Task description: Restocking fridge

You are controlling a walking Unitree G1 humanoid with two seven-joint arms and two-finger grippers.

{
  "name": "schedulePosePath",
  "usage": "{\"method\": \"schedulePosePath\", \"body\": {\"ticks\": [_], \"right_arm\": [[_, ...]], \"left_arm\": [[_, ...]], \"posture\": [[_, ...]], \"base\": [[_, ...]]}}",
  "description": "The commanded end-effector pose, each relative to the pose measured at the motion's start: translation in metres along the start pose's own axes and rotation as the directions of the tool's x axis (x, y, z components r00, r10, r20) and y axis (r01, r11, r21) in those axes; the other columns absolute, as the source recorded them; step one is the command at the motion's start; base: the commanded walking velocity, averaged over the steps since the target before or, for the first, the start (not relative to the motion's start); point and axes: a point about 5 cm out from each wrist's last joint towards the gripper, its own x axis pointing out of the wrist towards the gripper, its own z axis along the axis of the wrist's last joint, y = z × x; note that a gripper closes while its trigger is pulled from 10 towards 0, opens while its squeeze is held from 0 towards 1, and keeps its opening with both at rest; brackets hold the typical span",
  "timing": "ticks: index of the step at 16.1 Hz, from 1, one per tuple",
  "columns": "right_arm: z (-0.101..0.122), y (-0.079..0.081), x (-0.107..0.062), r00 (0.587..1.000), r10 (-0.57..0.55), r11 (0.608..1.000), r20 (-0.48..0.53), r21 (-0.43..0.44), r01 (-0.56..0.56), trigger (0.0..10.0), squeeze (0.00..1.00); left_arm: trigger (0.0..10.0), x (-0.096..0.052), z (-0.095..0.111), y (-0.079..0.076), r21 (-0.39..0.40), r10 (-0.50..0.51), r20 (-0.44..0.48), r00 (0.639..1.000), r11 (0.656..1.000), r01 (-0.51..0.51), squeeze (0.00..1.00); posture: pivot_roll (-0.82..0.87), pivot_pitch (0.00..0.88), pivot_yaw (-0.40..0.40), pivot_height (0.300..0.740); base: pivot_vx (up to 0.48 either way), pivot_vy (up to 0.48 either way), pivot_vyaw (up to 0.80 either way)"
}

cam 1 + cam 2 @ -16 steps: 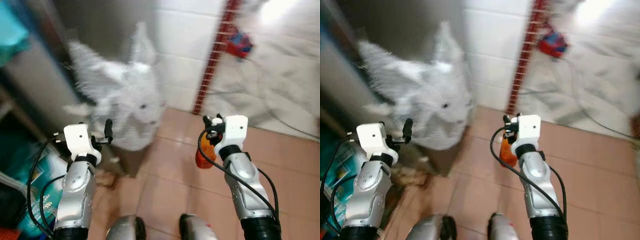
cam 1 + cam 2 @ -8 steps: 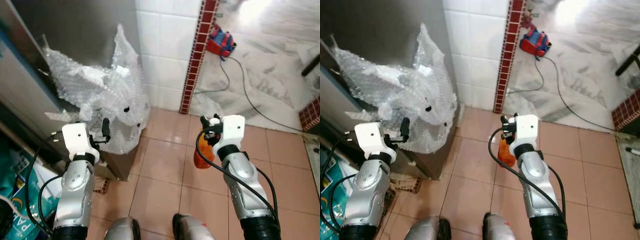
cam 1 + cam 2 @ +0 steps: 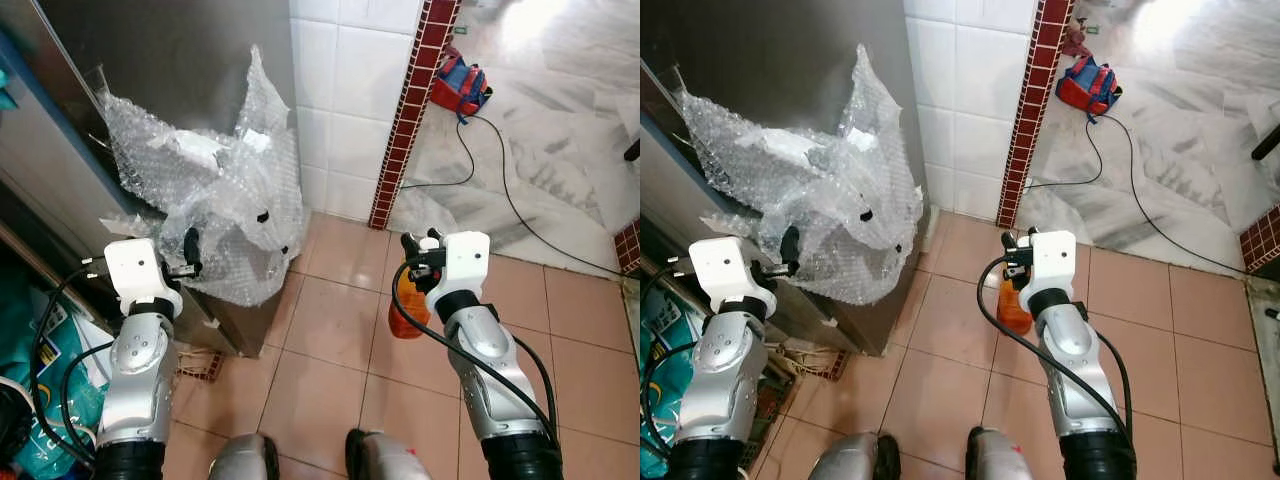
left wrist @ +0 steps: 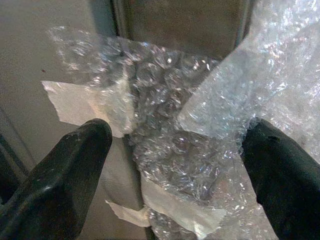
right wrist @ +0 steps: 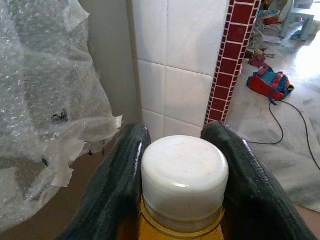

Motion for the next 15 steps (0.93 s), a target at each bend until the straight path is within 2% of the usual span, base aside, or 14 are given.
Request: {"method": "schedulePosePath", "body": {"ticks": [1, 9, 11, 13, 15], "right_arm": [[0.006, -0.001, -0.001, 1.0, 0.0, 1.0, 0.025, -0.01, 0.0, 10.0, 0.0], [0.006, -0.003, -0.002, 1.0, -0.005, 1.0, 0.023, -0.019, 0.005, 10.0, 0.0], [0.006, -0.002, -0.002, 1.0, -0.001, 1.0, 0.023, -0.021, 0.002, 10.0, 0.0], [0.006, -0.003, -0.002, 1.0, -0.006, 1.0, 0.021, -0.024, 0.007, 10.0, 0.0], [0.006, -0.004, -0.002, 1.0, -0.011, 1.0, 0.02, -0.026, 0.011, 10.0, 0.0]], "left_arm": [[10.0, 0.004, -0.003, 0.005, -0.013, 0.017, -0.015, 1.0, 1.0, -0.018, 0.0], [10.0, 0.026, -0.004, -0.004, -0.034, -0.057, -0.042, 0.997, 0.998, 0.055, 0.0], [10.0, 0.035, -0.006, -0.014, -0.06, -0.142, -0.058, 0.988, 0.989, 0.138, 0.0], [10.0, 0.037, -0.008, -0.021, -0.074, -0.183, -0.062, 0.981, 0.981, 0.178, 0.0], [10.0, 0.038, -0.009, -0.037, -0.098, -0.289, -0.068, 0.955, 0.955, 0.282, 0.0]], "posture": [[0.0, 0.127, 0.033, 0.74], [0.01, 0.126, 0.021, 0.74], [0.0, 0.124, 0.023, 0.74], [0.0, 0.124, 0.025, 0.74], [0.0, 0.122, 0.025, 0.74]], "base": [[0.0, 0.0, 0.0], [0.0, 0.0, 0.0], [0.0, 0.0, 0.0], [0.0, 0.0, 0.0], [0.0, 0.0, 0.0]]}}
